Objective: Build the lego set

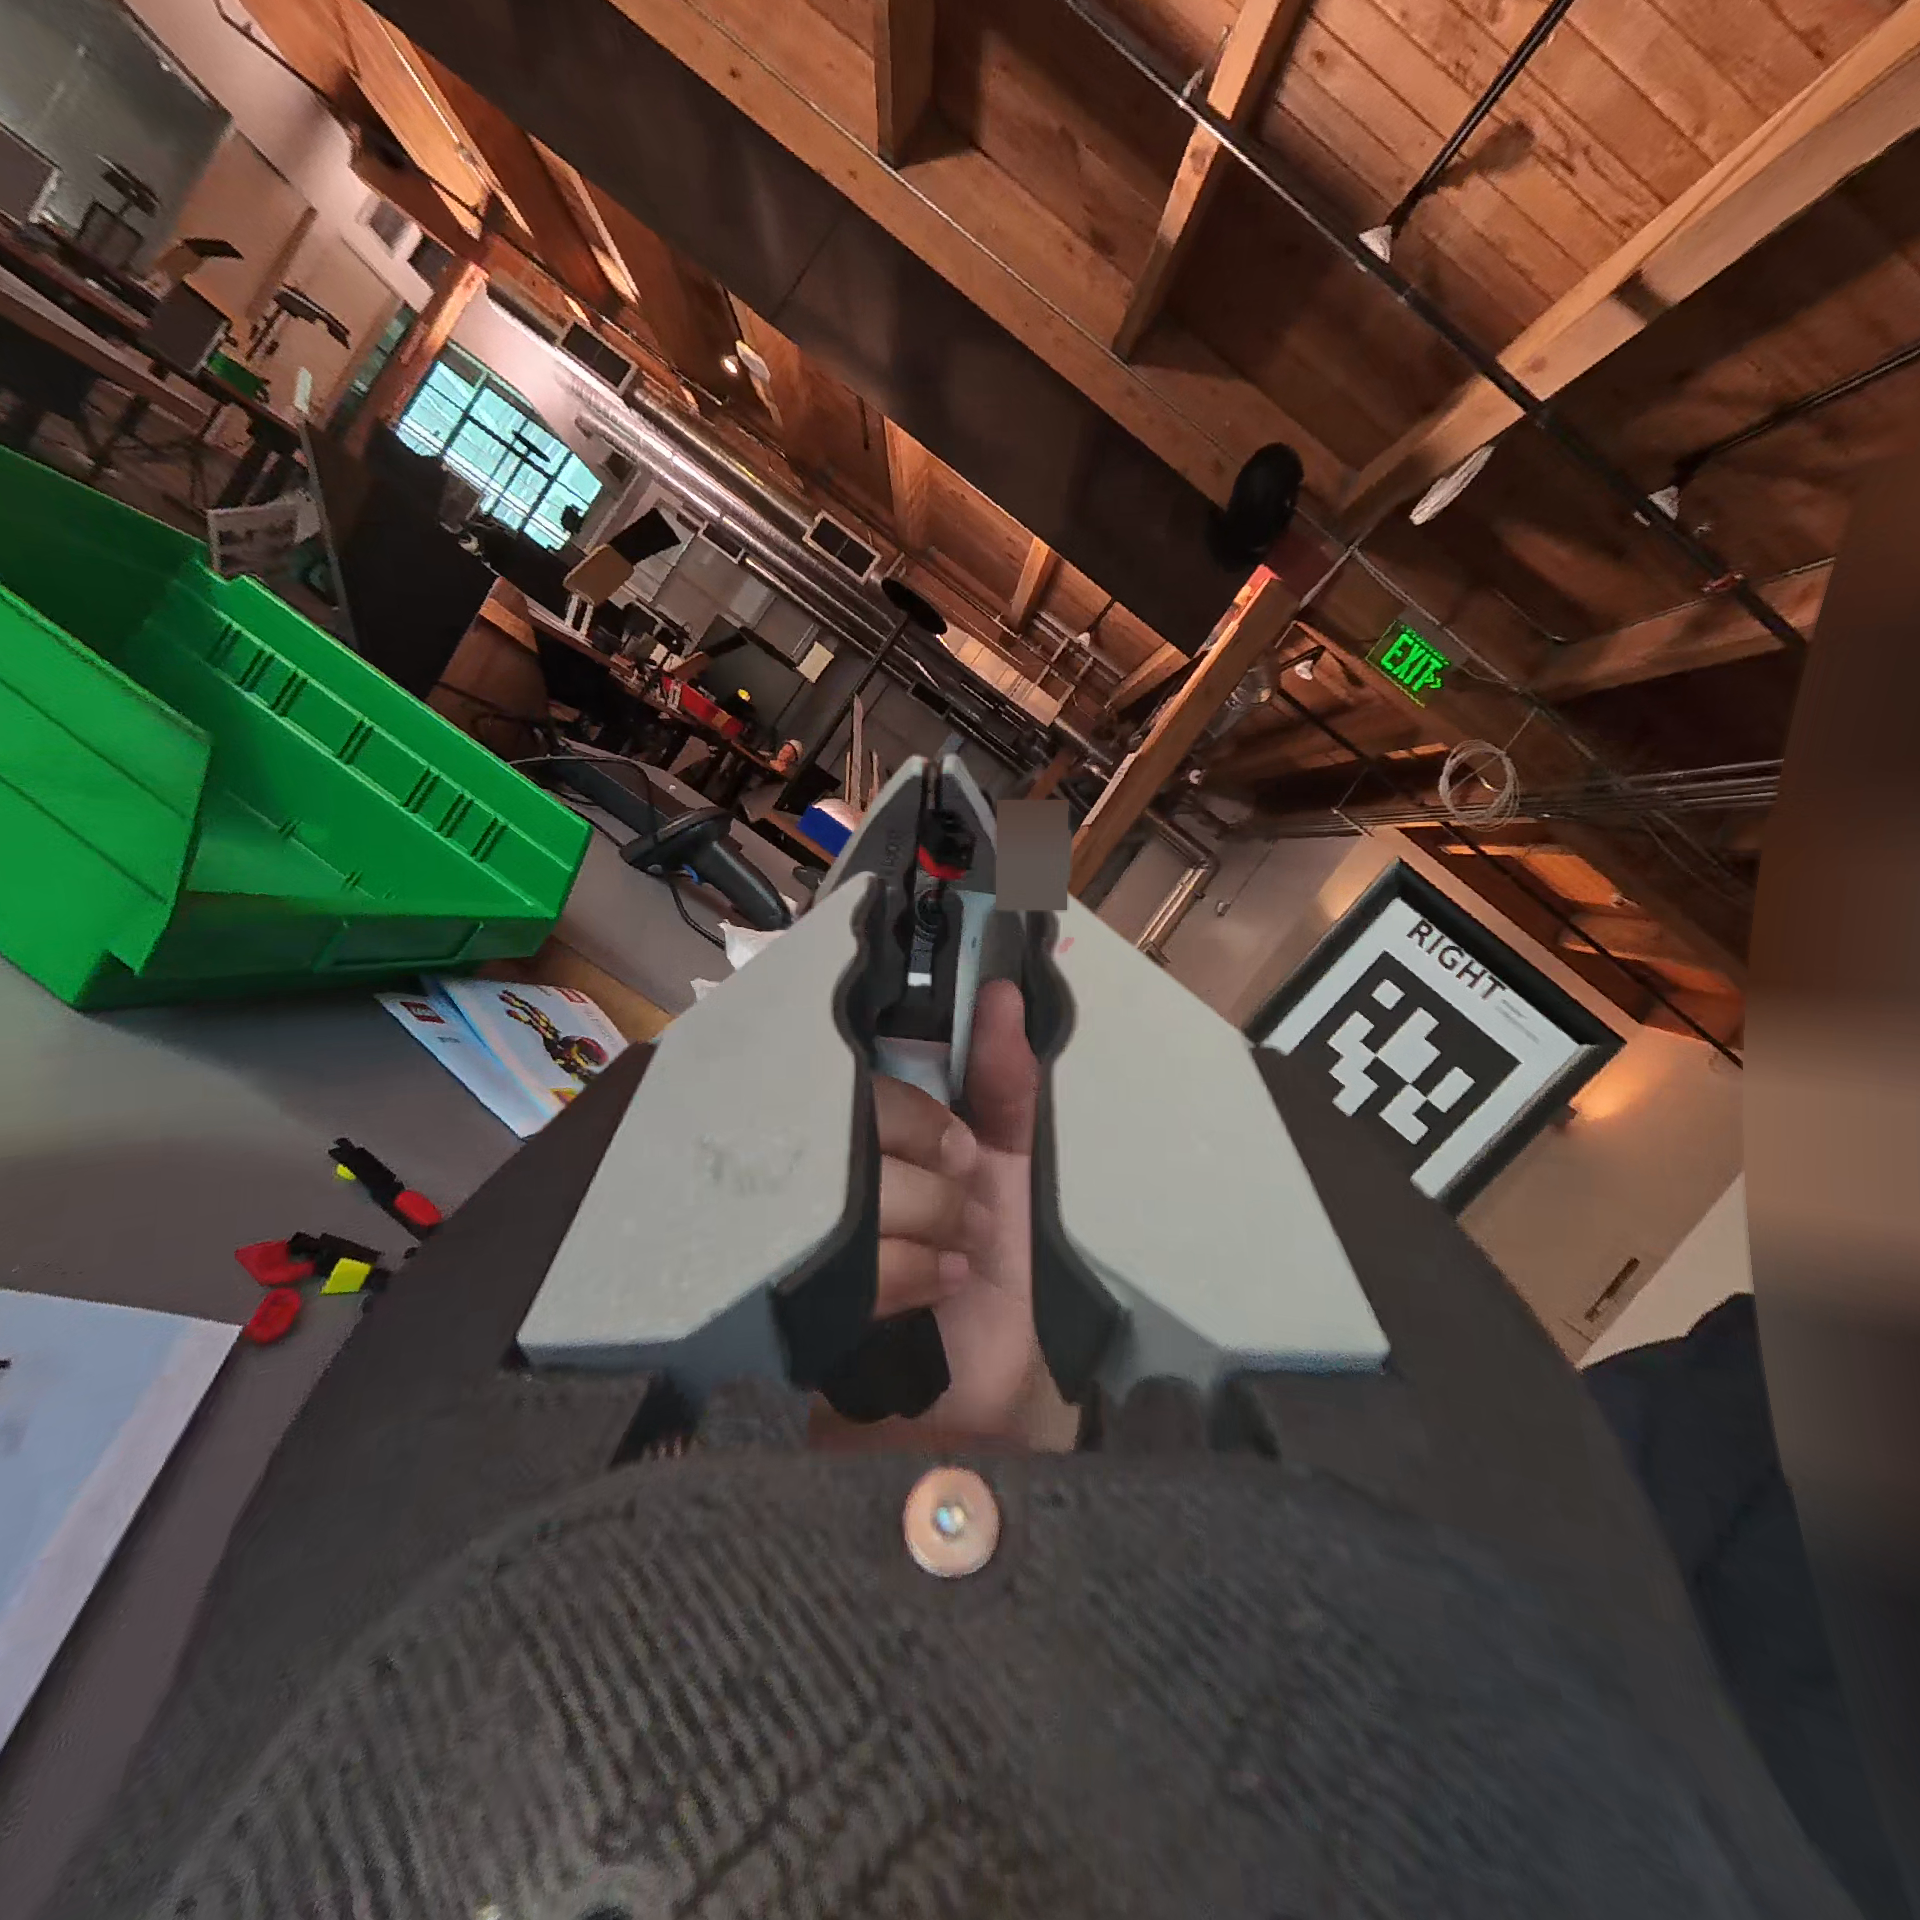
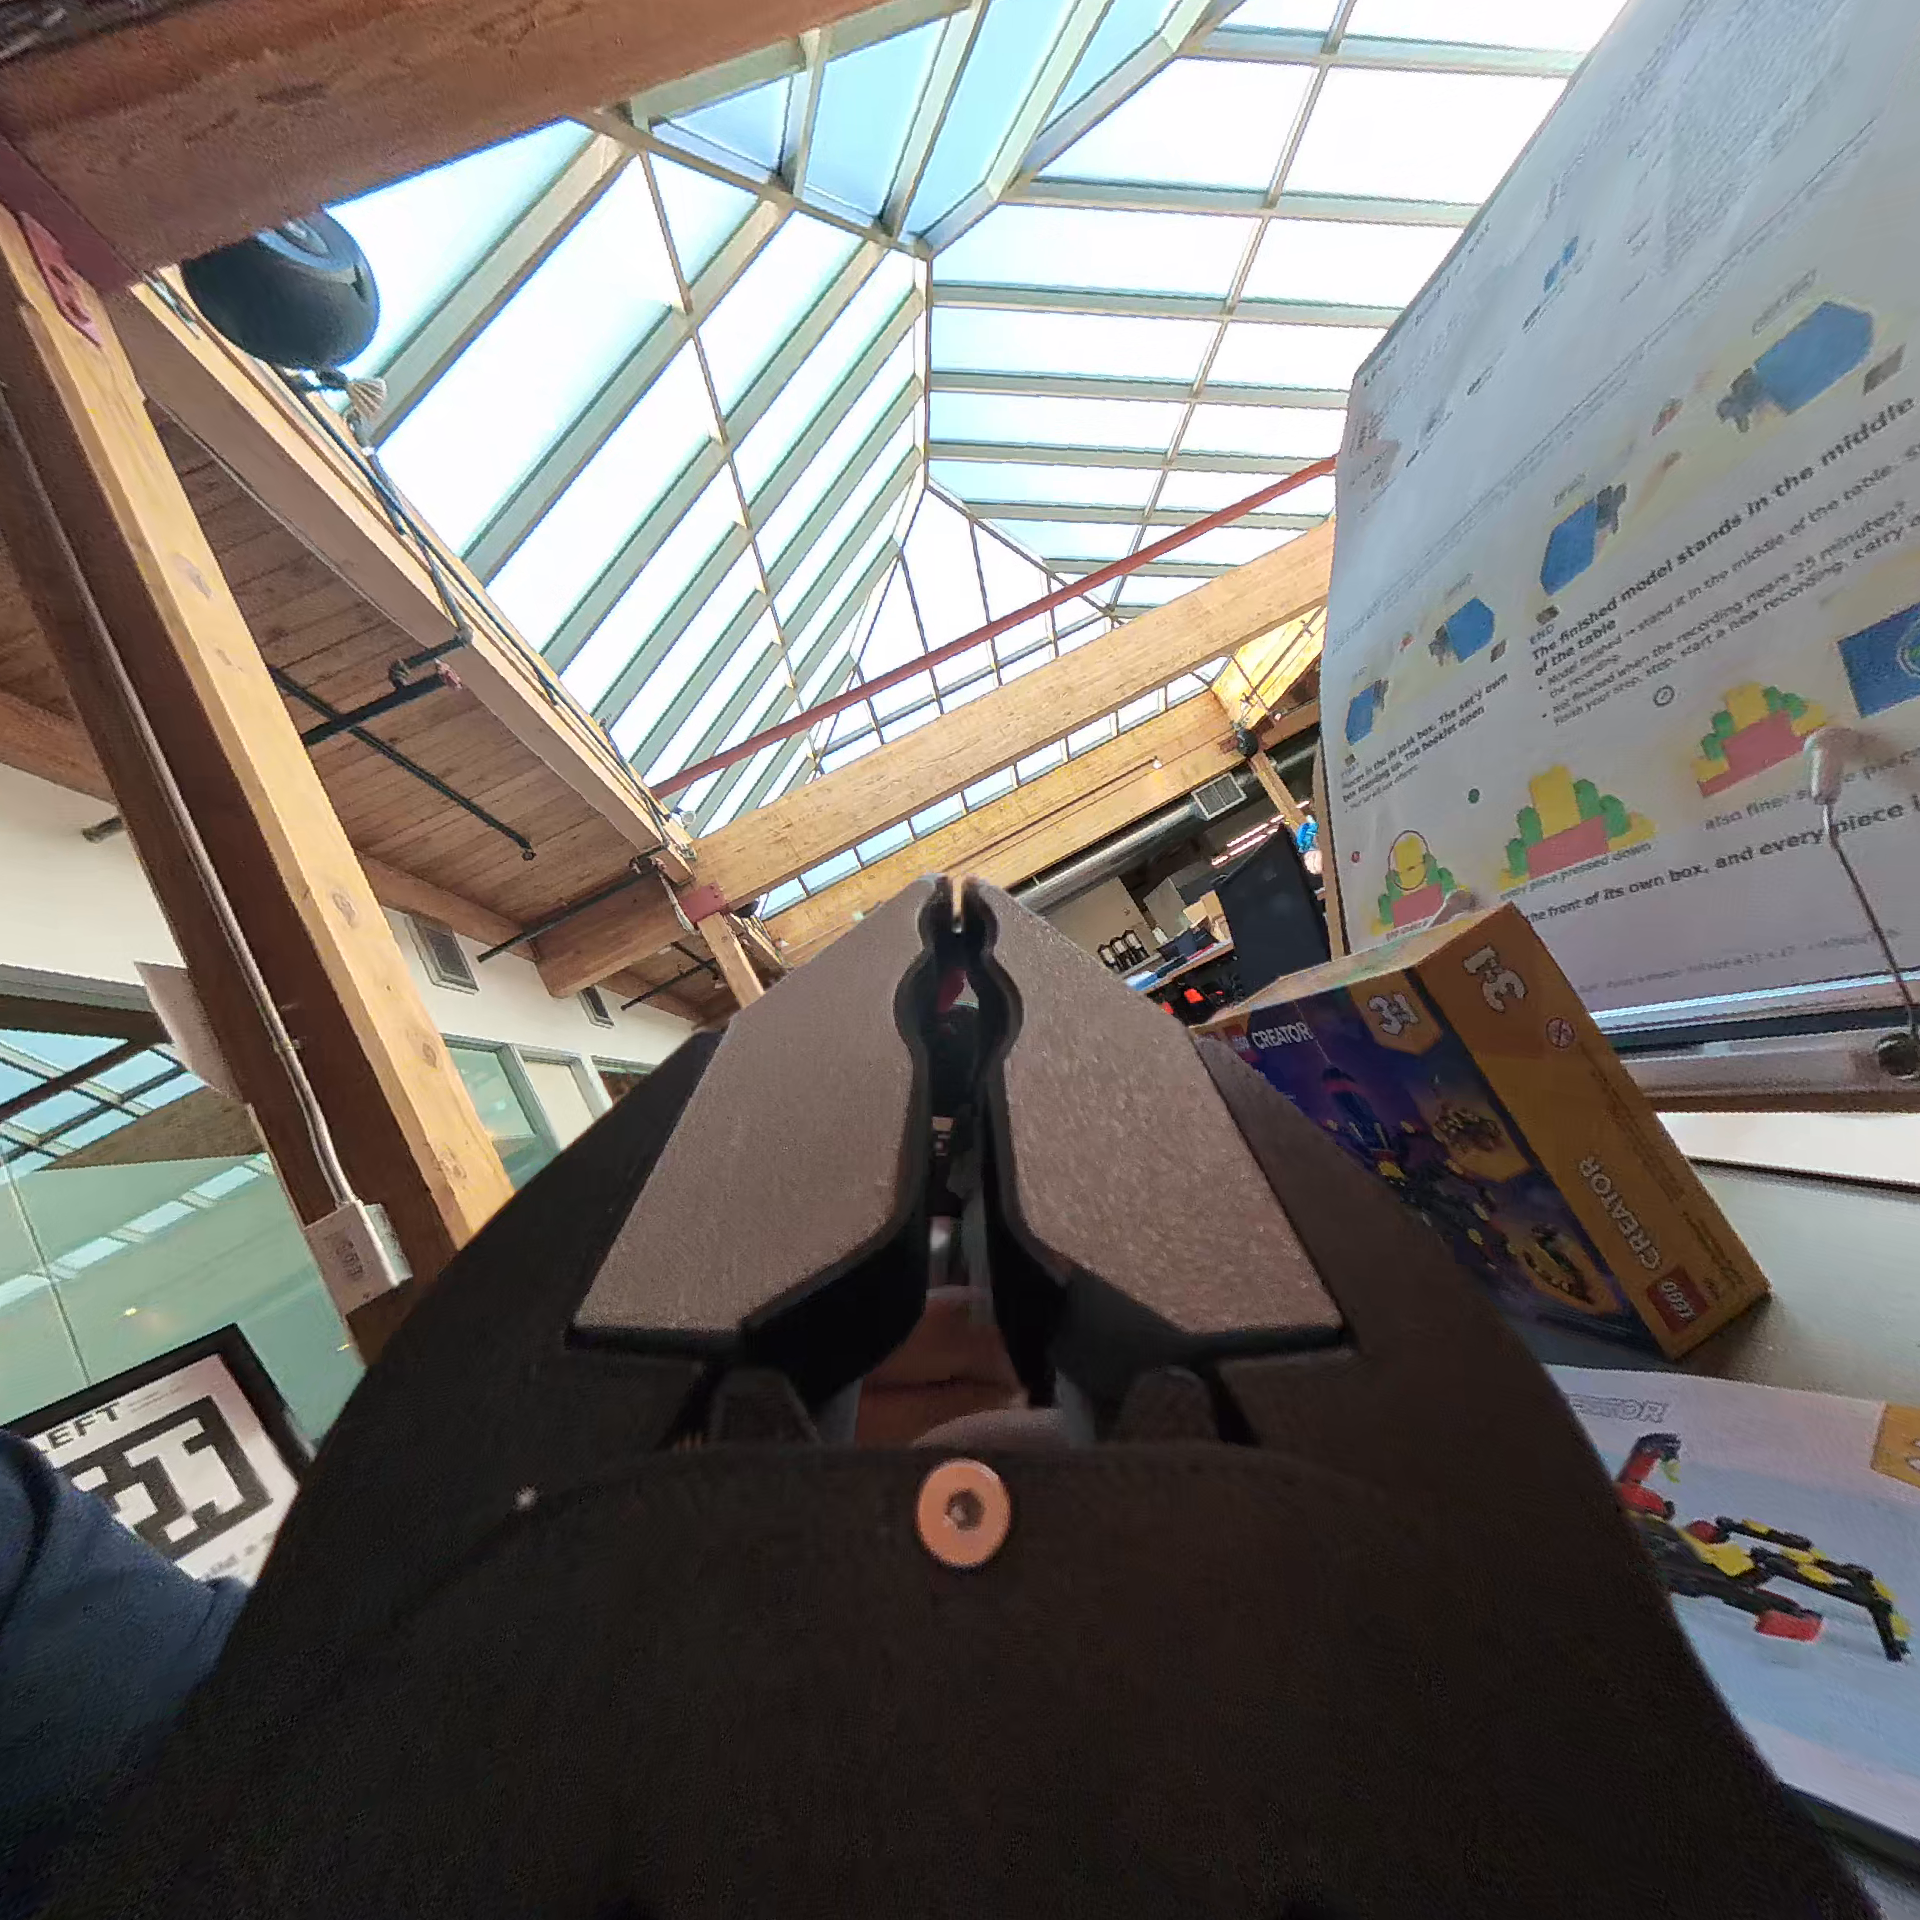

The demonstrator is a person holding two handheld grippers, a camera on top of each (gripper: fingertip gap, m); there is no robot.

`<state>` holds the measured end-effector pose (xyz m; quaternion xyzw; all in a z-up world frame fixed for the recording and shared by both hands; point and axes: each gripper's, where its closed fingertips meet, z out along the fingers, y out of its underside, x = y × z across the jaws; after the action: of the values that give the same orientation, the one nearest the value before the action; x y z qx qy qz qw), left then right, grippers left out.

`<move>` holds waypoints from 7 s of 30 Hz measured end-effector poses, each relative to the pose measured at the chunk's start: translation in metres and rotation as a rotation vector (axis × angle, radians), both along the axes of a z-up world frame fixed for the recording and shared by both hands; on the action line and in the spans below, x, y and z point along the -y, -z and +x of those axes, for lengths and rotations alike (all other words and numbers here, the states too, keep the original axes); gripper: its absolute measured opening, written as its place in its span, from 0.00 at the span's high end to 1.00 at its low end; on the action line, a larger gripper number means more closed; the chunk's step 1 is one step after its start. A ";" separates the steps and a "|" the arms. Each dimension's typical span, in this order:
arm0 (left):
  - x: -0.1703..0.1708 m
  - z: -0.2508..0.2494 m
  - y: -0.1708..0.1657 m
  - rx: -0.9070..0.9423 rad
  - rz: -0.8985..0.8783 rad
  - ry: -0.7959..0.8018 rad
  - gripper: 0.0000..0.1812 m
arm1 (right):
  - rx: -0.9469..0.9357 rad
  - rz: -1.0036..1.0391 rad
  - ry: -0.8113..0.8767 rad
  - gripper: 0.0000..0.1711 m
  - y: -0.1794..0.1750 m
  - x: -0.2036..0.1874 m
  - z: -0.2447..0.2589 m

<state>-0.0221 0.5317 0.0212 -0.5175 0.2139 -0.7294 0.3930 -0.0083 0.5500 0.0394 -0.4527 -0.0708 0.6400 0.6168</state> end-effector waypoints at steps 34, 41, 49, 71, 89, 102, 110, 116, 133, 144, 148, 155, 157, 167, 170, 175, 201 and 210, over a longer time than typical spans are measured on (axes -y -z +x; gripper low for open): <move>-0.034 -0.034 0.007 -0.032 0.022 -0.233 0.97 | 0.236 0.050 0.154 1.00 0.014 -0.004 -0.016; -0.019 -0.020 0.004 0.093 -0.052 -0.084 0.97 | 0.197 0.019 0.111 0.99 0.014 -0.007 -0.011; -0.011 -0.006 0.011 0.053 -0.047 -0.061 0.97 | 0.195 -0.026 0.013 0.99 0.022 -0.006 -0.028; 0.006 -0.066 0.086 -0.464 0.263 0.174 0.97 | 0.795 0.062 -0.318 1.00 0.081 0.036 -0.046; 0.034 -0.057 0.122 -0.689 0.453 0.267 0.97 | 1.196 0.150 -0.373 1.00 0.144 0.059 -0.084; 0.036 -0.060 0.141 -0.765 0.652 0.238 0.97 | 1.360 0.176 -0.316 1.00 0.169 0.055 -0.081; 0.030 -0.050 0.137 -0.739 0.657 0.150 0.97 | 1.432 0.172 -0.295 1.00 0.184 0.050 -0.081; 0.027 -0.051 0.136 -0.743 0.659 0.132 0.97 | 1.369 0.163 -0.256 1.00 0.170 0.044 -0.076; 0.030 -0.054 0.145 -0.800 0.710 0.151 0.97 | 1.375 0.209 -0.237 1.00 0.165 0.046 -0.076; 0.034 -0.052 0.142 -0.770 0.707 0.167 0.97 | 1.385 0.227 -0.252 1.00 0.167 0.049 -0.076; 0.033 -0.052 0.138 -0.741 0.693 0.156 0.97 | 1.362 0.227 -0.247 1.00 0.163 0.048 -0.077; 0.030 -0.048 0.118 -0.611 0.615 0.114 0.97 | 1.291 0.236 -0.222 1.00 0.150 0.045 -0.077; 0.029 -0.048 0.118 -0.612 0.606 0.103 0.97 | 1.293 0.238 -0.209 1.00 0.150 0.043 -0.077; 0.024 -0.048 0.102 -0.498 0.516 0.071 0.97 | 1.181 0.213 -0.197 1.00 0.137 0.040 -0.081; 0.023 -0.047 0.100 -0.488 0.515 0.057 0.97 | 1.171 0.217 -0.186 1.00 0.136 0.039 -0.081; 0.020 -0.047 0.092 -0.421 0.451 0.064 0.97 | 1.086 0.191 -0.202 1.00 0.128 0.037 -0.082; 0.015 -0.046 0.096 -0.420 0.315 0.120 0.95 | 0.907 0.040 -0.304 1.00 0.119 0.031 -0.074; 0.019 -0.046 0.095 -0.427 0.347 0.126 0.97 | 0.938 0.052 -0.319 1.00 0.123 0.036 -0.075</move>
<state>-0.0681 0.5126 -0.0741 -0.5702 0.4453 -0.5793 0.3756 -0.0836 0.5144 -0.0837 -0.6599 -0.4250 0.4520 0.4238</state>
